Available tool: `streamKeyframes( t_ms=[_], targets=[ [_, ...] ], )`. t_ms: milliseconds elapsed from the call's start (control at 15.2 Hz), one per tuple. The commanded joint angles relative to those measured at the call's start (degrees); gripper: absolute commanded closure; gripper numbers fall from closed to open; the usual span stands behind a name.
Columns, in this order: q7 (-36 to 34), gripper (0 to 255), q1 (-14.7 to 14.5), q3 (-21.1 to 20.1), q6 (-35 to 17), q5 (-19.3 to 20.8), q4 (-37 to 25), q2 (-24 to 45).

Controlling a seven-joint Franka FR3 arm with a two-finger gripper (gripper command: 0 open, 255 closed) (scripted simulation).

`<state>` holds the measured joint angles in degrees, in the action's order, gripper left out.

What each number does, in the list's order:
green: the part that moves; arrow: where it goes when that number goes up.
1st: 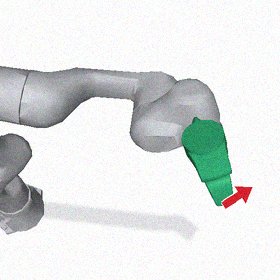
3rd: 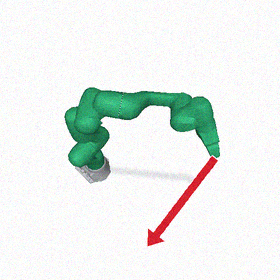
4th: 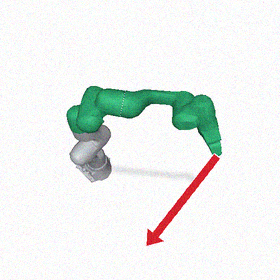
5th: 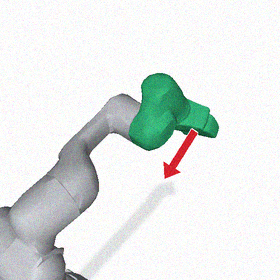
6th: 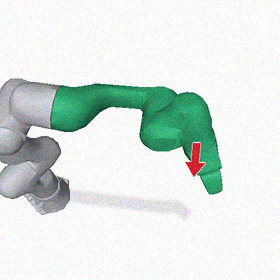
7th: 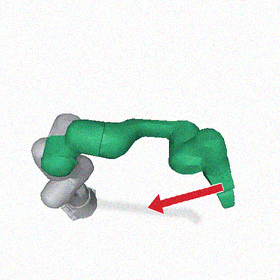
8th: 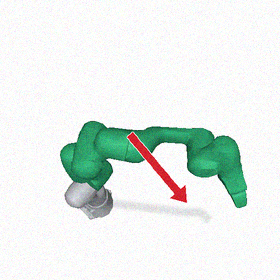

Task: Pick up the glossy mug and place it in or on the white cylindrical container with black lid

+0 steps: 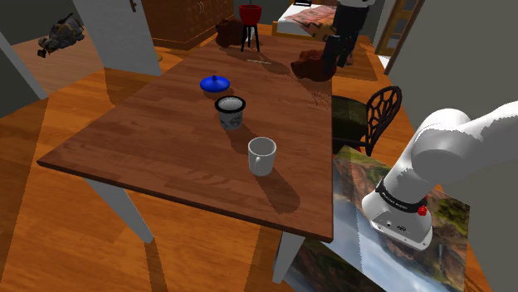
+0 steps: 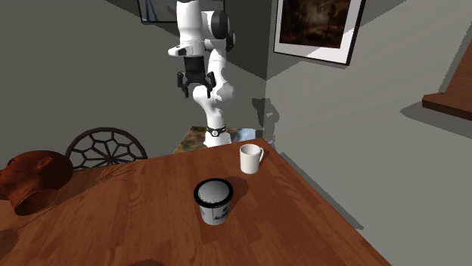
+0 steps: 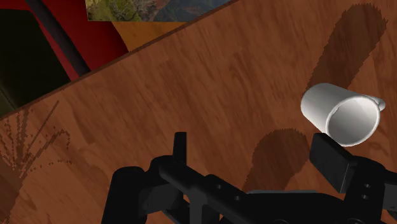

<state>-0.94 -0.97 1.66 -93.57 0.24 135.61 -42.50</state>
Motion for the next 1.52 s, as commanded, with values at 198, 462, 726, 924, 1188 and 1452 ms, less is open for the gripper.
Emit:
streamKeyframes(
  t_ms=[198, 462, 726, 924, 1188, 1452],
  targets=[
    [-3.0, 0, -1.0, -2.4, -4.2, -2.0, 2.7, 1.8],
    [-6.9, 0, -2.5, -5.7, -10.1, -4.5, 5.3, 5.4],
    [-10.6, 0, -4.0, -9.0, -16.1, -6.7, 6.8, 10.2],
    [-13.4, 0, -5.0, -11.4, -20.7, -8.2, 7.1, 14.7],
    [-17.1, 0, -6.2, -14.6, -26.8, -9.4, 6.4, 21.5],
    [-19.2, 0, -6.8, -16.3, -30.7, -9.7, 6.0, 25.8]
  ],
)
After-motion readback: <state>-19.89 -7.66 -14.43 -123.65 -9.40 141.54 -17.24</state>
